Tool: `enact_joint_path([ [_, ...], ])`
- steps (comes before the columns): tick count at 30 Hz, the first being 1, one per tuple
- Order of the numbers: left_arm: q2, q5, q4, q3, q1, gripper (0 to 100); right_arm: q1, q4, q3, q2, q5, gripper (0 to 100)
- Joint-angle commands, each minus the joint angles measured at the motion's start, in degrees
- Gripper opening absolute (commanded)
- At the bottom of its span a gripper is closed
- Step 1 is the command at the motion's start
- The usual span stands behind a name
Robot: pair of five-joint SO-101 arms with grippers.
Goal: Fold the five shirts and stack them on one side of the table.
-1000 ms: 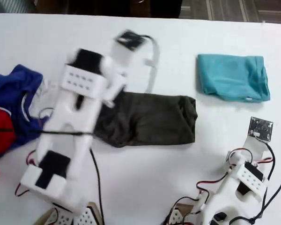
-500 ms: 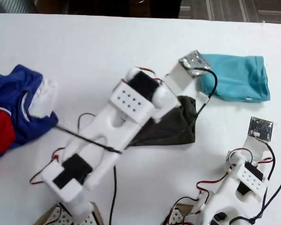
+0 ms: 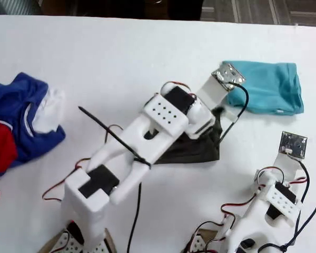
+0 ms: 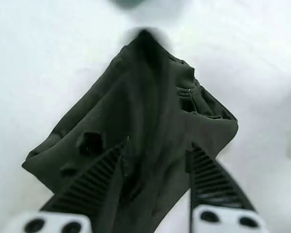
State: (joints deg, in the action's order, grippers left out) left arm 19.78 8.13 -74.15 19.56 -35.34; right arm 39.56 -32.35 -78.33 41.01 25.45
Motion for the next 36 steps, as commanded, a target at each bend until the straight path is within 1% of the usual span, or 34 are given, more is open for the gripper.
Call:
enact_joint_path([
  [1, -5.10, -0.35, -2.29, 4.62, 2.29, 21, -0.13, 0.92, 0.26, 1.45, 0.35, 2.1],
  [4, -7.21, -0.26, -5.27, 8.84, 5.54, 21, -0.13, 0.92, 0.26, 1.45, 0.35, 2.1],
  [6, -7.12, -0.26, -5.89, 9.45, 8.70, 20, -0.13, 0.92, 0.26, 1.45, 0.35, 2.1],
  [7, -6.68, -0.26, -5.71, 8.84, 10.20, 17, -0.13, 0.92, 0.26, 1.45, 0.35, 2.1],
  [9, -4.75, -0.35, -5.10, 6.73, 12.48, 3, -0.13, 0.92, 0.26, 1.45, 0.35, 2.1],
  [10, -3.34, -0.44, -4.40, 5.67, 13.19, 1, -0.13, 0.92, 0.26, 1.45, 0.35, 2.1],
  [11, -1.76, -0.44, -3.87, 4.70, 13.45, 4, -0.13, 0.92, 0.26, 1.45, 0.35, 2.1],
  [13, 1.49, -0.35, -2.64, 3.65, 13.80, 2, -0.13, 0.92, 0.26, 1.45, 0.35, 2.1],
  [19, 10.90, -0.53, 0.70, 3.82, 13.54, 3, -0.13, 0.92, 0.26, 1.45, 0.35, 2.1],
  [23, 14.51, -0.62, 2.37, 3.82, 13.36, 3, -0.13, 0.92, 0.26, 1.45, 0.35, 2.1],
  [25, 14.77, -0.70, 1.76, 3.74, 12.57, 3, -0.13, 1.01, 0.26, 1.45, 0.35, 2.1],
  [27, 14.07, -0.70, -0.97, 3.74, 10.55, 3, -0.13, 1.01, 0.26, 1.45, 0.35, 2.1],
  [31, 10.29, -1.05, -7.03, 3.56, 3.87, 3, -0.13, 1.01, 0.26, 1.45, 0.35, 2.1],
  [33, 8.09, -2.81, -9.41, 3.38, 0.79, 3, -0.13, 1.01, 0.26, 1.45, 0.35, 2.1],
  [36, 5.71, -3.43, -13.19, 3.30, -3.08, 3, -0.13, 1.01, 0.26, 1.45, 0.35, 2.1],
])
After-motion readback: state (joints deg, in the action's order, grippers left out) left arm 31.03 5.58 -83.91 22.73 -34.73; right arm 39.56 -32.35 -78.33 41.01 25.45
